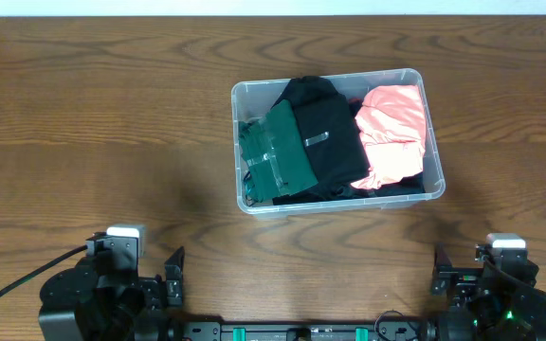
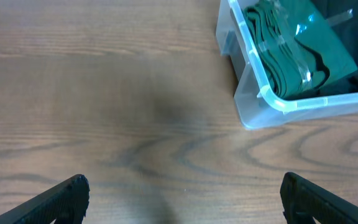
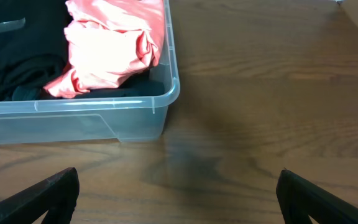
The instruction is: Pack container
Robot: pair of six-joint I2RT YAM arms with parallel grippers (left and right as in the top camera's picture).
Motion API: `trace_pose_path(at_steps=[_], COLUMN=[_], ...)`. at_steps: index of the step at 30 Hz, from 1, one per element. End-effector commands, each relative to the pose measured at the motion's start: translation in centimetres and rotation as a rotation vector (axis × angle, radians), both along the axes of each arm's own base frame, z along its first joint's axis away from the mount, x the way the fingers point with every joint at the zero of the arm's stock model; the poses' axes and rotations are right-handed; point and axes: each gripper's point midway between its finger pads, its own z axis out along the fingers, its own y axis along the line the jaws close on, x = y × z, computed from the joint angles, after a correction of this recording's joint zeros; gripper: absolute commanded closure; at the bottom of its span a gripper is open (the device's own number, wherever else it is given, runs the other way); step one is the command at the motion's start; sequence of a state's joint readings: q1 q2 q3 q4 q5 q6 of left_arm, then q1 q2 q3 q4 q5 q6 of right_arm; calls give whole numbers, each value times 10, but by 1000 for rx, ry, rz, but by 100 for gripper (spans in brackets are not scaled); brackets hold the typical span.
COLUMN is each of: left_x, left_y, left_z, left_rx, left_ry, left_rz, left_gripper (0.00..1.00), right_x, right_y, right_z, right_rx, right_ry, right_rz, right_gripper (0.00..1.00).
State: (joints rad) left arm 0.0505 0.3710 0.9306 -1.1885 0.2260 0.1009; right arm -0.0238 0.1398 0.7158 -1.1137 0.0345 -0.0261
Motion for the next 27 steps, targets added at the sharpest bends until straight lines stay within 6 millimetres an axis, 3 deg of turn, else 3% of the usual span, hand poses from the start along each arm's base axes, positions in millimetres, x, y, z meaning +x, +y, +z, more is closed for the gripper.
trace_pose_path(at_steps=[1,13,19,27], left_x=[-2,-2,-2,-2], left_y=[-1,-1,-1,-1], left_z=[-2,-2,-2,-2], left_rx=[-13,-13,-13,-13], left_ry=[13,13,13,13], left_rz=[5,5,5,5], left_gripper=[2,2,2,2], right_x=[0,2,34,86], right_y=[-1,4,14,15], right_z=[-3,-10,-29,-23], right_rx=[7,21,45,7], right_ry=[5,-24,-129,-393], right_rz=[-11,15,69,97], right_gripper=[1,1,1,1])
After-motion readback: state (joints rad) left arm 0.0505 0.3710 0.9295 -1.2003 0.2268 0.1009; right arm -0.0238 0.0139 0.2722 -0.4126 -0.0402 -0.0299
